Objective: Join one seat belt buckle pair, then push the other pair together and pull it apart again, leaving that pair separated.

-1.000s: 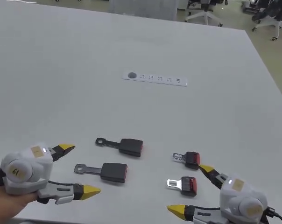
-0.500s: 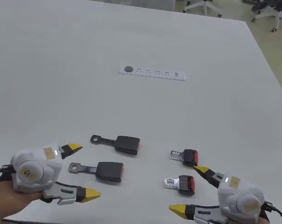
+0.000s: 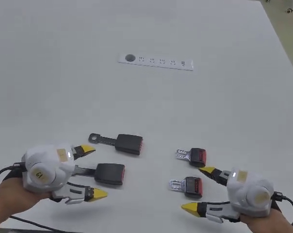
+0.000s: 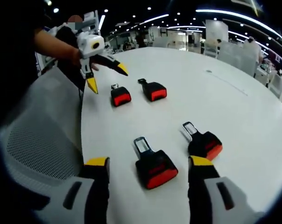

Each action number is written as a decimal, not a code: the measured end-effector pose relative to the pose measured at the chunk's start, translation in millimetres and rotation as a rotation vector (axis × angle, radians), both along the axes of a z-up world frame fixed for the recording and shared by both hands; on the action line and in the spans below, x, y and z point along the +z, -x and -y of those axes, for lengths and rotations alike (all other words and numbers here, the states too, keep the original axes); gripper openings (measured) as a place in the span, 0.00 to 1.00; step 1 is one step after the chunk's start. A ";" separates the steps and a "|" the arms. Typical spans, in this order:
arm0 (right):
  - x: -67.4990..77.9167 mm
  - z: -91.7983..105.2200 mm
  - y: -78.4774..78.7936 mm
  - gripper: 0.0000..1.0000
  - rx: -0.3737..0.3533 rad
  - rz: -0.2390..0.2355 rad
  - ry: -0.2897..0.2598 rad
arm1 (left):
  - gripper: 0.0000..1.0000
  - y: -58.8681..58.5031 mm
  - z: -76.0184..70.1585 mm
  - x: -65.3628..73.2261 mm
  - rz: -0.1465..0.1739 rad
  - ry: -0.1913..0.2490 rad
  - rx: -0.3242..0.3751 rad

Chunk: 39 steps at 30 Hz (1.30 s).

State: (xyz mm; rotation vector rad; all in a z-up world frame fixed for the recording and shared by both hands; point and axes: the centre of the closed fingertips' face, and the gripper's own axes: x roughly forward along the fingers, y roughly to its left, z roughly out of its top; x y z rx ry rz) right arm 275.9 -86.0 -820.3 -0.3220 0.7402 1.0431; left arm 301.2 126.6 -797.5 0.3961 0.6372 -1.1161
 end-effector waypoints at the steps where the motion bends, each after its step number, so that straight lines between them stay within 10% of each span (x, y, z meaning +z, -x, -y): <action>1: -1.0 0.7 -0.9 0.69 0.005 -0.005 0.000 | 0.72 -1.0 1.2 -1.5 -0.001 -0.004 -0.007; 16: -17.6 8.6 3.3 0.55 0.165 -0.080 0.061 | 0.57 -4.2 1.9 -38.2 -0.018 -0.162 -0.182; 21: -21.4 5.9 7.4 0.51 0.263 -0.023 0.087 | 0.47 0.9 1.9 -43.9 -0.022 -0.208 -0.234; 39: -20.8 10.1 1.1 0.37 0.232 -0.032 0.025 | 0.37 3.6 8.7 -46.9 -0.039 -0.201 -0.307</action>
